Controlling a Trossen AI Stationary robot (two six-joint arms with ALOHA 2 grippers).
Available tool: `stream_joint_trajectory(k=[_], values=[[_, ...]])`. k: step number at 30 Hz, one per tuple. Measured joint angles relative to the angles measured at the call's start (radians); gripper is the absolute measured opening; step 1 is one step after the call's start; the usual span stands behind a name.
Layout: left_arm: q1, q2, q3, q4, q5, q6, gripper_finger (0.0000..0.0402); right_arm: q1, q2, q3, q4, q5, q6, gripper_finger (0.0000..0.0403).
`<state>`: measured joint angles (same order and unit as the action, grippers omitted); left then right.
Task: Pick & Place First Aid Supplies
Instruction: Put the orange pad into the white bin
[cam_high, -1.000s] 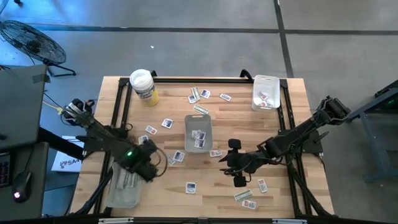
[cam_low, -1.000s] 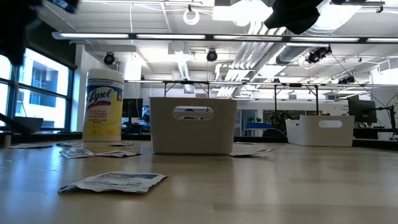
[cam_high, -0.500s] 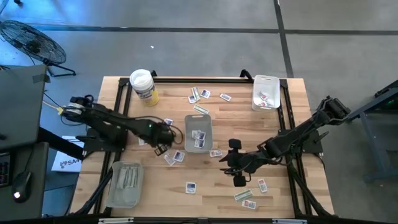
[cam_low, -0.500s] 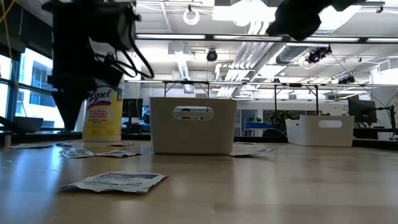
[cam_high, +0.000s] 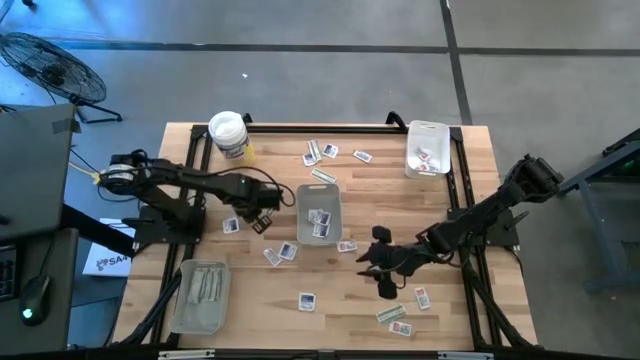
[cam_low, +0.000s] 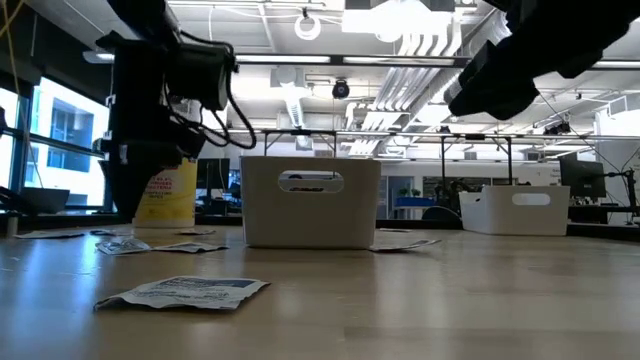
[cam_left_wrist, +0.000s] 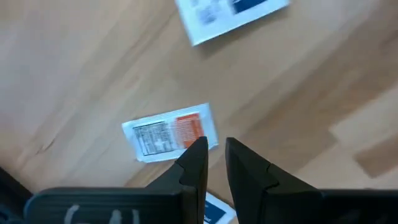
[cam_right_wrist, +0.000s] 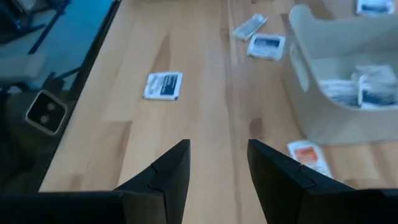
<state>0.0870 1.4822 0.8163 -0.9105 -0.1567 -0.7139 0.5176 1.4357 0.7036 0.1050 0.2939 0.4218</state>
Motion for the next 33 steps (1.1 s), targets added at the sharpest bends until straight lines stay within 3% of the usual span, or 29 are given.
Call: stream_joint_trajectory(k=[9,23,33], values=[[0.057,-0.015,-0.144,0.181,0.041,0.042,0.0053,0.000,0.000,-0.001,-0.002,-0.047,-0.002,0.0154],[-0.043,-0.099,-0.142,0.314,0.211,0.077,0.0053,-0.001,0.000,0.000,0.001,-0.043,-0.003,0.0154],[-0.063,-0.263,-0.154,0.201,0.151,-0.154,0.0053,-0.001,0.000,0.000,0.001,-0.043,-0.003,0.0154]])
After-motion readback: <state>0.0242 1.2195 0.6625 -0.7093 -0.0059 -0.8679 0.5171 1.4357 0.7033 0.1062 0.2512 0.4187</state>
